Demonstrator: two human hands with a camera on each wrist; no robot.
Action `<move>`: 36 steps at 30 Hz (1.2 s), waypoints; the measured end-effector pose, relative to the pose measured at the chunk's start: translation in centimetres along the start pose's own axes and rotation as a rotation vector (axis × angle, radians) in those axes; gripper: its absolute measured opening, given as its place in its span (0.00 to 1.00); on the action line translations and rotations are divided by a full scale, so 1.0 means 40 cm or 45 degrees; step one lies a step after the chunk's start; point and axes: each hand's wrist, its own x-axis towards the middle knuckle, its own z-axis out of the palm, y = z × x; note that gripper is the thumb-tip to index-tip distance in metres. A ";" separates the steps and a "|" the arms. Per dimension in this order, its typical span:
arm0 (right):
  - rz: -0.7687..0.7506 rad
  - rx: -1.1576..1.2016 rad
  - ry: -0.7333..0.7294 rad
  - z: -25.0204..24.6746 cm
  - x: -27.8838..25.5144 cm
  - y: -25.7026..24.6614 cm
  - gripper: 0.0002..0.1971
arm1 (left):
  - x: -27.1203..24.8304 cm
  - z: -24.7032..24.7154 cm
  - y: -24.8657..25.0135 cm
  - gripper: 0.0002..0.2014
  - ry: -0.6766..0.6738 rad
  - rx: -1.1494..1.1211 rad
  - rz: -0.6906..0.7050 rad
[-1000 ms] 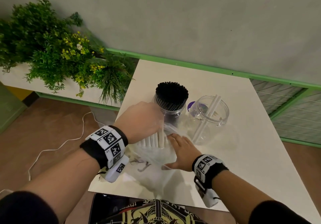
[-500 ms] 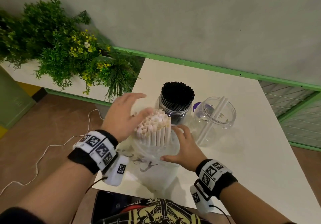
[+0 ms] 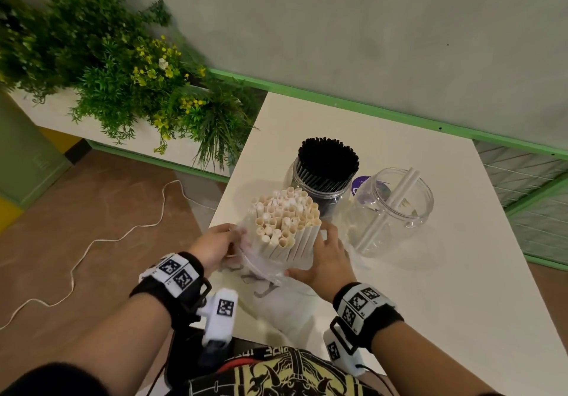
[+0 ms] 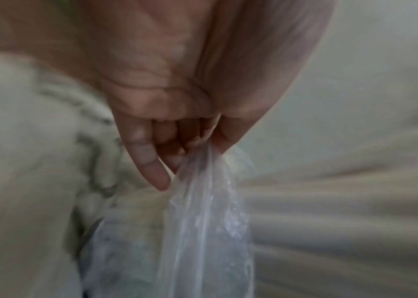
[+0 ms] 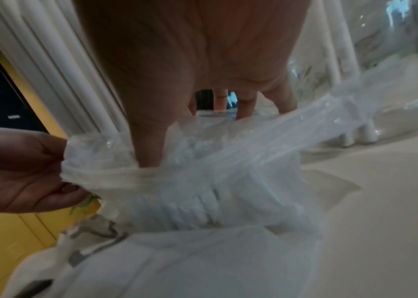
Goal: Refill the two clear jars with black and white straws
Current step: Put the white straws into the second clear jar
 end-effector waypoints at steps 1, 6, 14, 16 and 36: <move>0.016 -0.033 -0.013 0.002 0.002 0.000 0.52 | 0.011 0.000 -0.009 0.09 -0.004 -0.053 -0.079; 0.031 -0.081 -0.050 0.000 0.007 -0.002 0.49 | 0.024 -0.010 0.026 0.09 0.014 0.226 -0.044; 0.072 -0.154 -0.022 0.005 0.009 -0.014 0.46 | -0.213 0.115 0.207 0.35 0.006 1.539 1.480; 0.062 -0.157 -0.018 0.005 0.008 -0.013 0.45 | -0.191 0.162 0.213 0.37 -0.039 1.986 1.464; -0.507 -0.447 -0.243 -0.112 -0.008 0.055 0.14 | -0.103 0.158 0.181 0.17 0.005 1.874 1.544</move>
